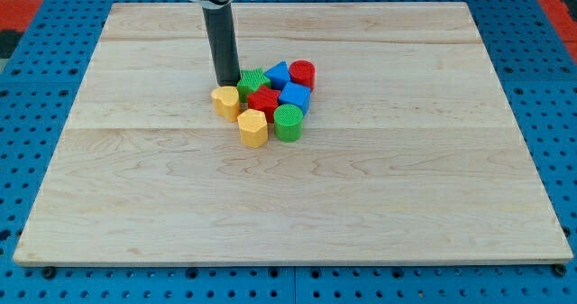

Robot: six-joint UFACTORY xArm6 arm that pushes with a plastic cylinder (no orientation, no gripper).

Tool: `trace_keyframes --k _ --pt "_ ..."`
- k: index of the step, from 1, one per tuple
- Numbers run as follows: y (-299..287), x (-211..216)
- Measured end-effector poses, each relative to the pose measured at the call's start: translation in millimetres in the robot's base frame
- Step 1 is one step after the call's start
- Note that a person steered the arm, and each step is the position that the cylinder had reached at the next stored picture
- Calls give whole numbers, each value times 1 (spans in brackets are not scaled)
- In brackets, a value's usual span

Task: Move the heart into the red star

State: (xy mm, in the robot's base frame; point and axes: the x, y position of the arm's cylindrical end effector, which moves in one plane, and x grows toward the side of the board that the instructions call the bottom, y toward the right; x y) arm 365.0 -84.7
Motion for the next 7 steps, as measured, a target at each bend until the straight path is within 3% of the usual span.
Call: trace_keyframes --k 4,5,6,7 --pt "-5 1" --pt "-12 29" --pt "-56 77" --pt "-18 91"
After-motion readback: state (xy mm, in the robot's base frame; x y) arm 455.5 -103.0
